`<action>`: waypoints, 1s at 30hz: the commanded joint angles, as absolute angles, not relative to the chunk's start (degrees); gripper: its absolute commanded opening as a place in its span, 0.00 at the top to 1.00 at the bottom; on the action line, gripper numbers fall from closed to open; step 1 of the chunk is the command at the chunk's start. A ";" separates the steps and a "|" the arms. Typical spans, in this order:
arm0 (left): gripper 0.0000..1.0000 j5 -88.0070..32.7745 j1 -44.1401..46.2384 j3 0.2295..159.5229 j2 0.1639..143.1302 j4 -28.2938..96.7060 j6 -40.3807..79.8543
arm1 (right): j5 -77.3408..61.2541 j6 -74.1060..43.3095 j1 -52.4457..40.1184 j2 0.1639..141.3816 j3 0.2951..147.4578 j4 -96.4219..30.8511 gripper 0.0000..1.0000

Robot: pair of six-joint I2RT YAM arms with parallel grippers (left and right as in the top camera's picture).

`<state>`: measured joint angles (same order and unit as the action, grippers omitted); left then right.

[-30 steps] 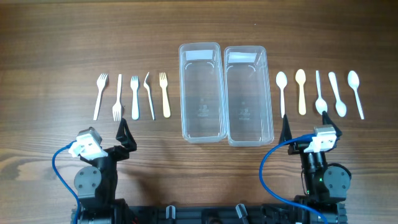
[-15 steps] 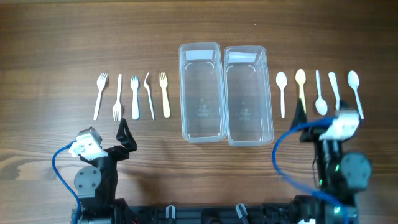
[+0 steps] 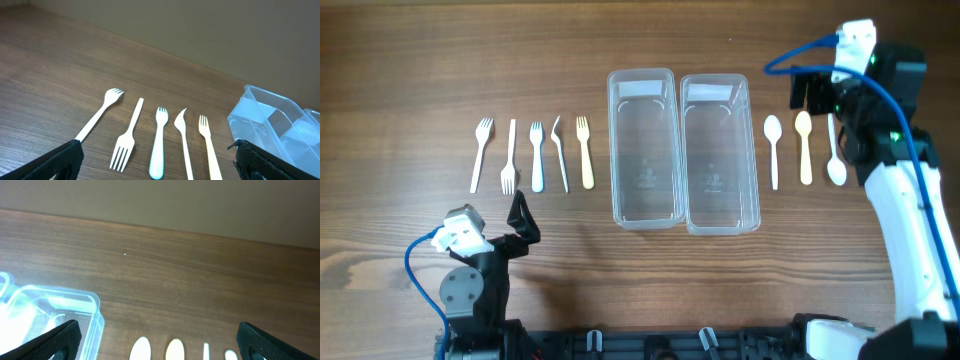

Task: Pack container
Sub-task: 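Move right gripper over the yellow spoon and grasp its handle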

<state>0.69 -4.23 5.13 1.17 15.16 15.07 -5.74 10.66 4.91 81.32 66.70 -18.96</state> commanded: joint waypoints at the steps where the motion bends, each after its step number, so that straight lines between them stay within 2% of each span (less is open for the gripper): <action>1: 0.00 -0.21 -3.97 4.71 0.82 15.03 13.69 | -8.62 11.44 4.71 82.02 69.10 -18.72 0.00; 6: 0.00 -0.21 -3.97 4.71 0.82 15.03 13.69 | -8.64 10.07 4.80 82.06 69.10 -19.90 0.00; 7: 0.00 -0.21 -3.97 4.71 0.82 15.03 13.69 | -8.60 9.61 4.99 82.32 69.10 -20.93 0.03; 11: 0.00 -0.21 -3.97 4.71 0.82 15.03 13.69 | -5.08 4.25 6.24 85.62 69.10 -25.65 0.30; 15: 0.00 -0.21 -3.97 4.71 0.82 15.03 13.67 | -3.70 2.11 6.83 90.80 69.10 -28.32 0.41; 20: 0.00 -0.21 -3.97 4.71 0.82 15.00 13.69 | -1.13 2.11 6.83 95.46 69.10 -30.55 0.42; 25: 0.00 -0.21 -3.97 4.71 0.82 15.03 13.69 | 0.93 3.07 6.94 100.36 68.99 -32.21 0.37; 30: 0.00 -0.21 -3.97 4.71 0.82 15.03 13.69 | 1.32 6.28 7.38 104.14 68.99 -32.14 0.37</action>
